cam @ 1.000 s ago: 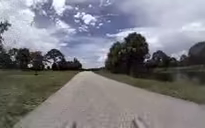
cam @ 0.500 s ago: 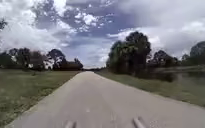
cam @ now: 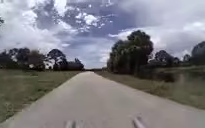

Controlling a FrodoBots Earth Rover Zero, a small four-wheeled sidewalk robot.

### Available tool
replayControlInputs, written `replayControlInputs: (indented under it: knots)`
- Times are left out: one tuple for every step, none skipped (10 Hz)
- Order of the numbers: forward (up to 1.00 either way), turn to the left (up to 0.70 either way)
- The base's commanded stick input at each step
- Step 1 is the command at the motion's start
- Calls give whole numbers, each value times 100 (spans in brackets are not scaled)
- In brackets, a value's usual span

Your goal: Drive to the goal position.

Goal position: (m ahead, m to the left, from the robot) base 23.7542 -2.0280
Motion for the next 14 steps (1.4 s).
replayControlInputs:
  knots:
    - [85,0]
    - [85,0]
    - [85,0]
    - [85,0]
    - [85,0]
    - [85,0]
    - [85,0]
    - [85,0]
    - [85,0]
    - [85,0]
    - [85,0]
    - [85,0]
    - [85,0]
    - [85,0]
